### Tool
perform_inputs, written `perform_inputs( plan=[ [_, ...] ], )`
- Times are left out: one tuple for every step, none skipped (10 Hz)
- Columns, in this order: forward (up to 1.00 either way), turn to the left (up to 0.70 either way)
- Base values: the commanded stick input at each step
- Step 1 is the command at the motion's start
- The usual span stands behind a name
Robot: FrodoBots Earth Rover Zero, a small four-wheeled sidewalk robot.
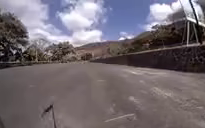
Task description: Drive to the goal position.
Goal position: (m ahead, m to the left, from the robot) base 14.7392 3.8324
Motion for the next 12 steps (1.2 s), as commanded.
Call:
perform_inputs(
  plan=[
    [0.70, 0.00],
    [0.70, 0.00],
    [0.70, 0.00],
    [0.70, 0.00],
    [0.70, 0.00],
    [0.70, 0.00],
    [0.70, 0.00],
    [0.70, 0.00],
    [0.70, 0.00],
    [0.70, 0.00],
    [0.70, 0.00],
    [0.70, 0.00]
  ],
)
